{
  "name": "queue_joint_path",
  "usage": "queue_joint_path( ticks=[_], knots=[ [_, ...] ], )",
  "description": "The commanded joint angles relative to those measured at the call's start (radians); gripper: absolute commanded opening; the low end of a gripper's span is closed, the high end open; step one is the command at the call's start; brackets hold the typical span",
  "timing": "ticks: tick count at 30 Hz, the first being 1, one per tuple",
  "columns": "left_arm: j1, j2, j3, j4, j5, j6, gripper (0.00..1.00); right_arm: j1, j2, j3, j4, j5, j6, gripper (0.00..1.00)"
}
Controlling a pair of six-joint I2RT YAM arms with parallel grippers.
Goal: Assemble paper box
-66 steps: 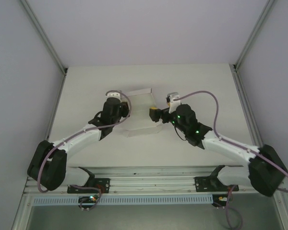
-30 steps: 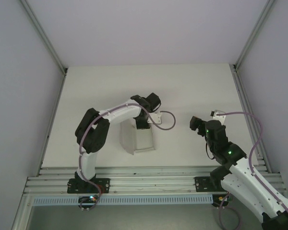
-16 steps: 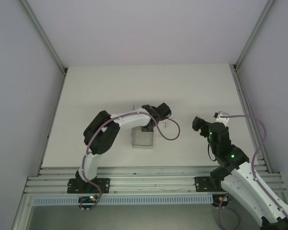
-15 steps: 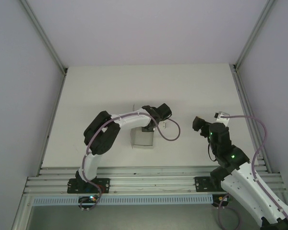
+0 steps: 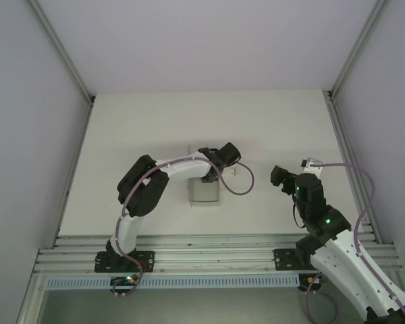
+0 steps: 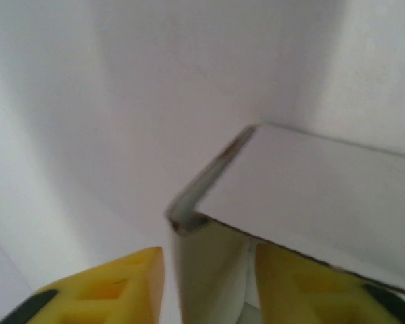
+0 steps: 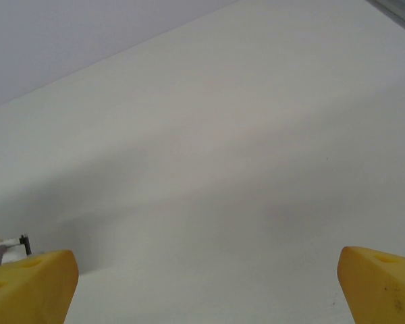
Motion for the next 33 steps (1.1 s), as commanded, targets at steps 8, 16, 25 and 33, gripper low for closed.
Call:
queue_joint_path(
  ticks=[8,16,25,33],
  knots=[
    [0.018,-0.155,0.015,0.079,0.081,0.052,0.88,-0.007,0.063,0.04,-0.008,-0.077,-0.029,1.0],
    [0.143,-0.433,-0.044,0.239,0.212,-0.206,1.0,-0.009,0.224,0.118,0.066,-0.194,-0.139,1.0],
    [0.469,-0.746,-0.233,0.122,0.348,-0.841,1.0,0.01,0.667,0.403,0.034,-0.639,-0.546,1.0],
    [0.61,-0.921,-0.497,0.122,0.364,-0.955,1.0,0.152,1.184,0.842,-0.198,-0.754,-0.9,0.92]
  ],
)
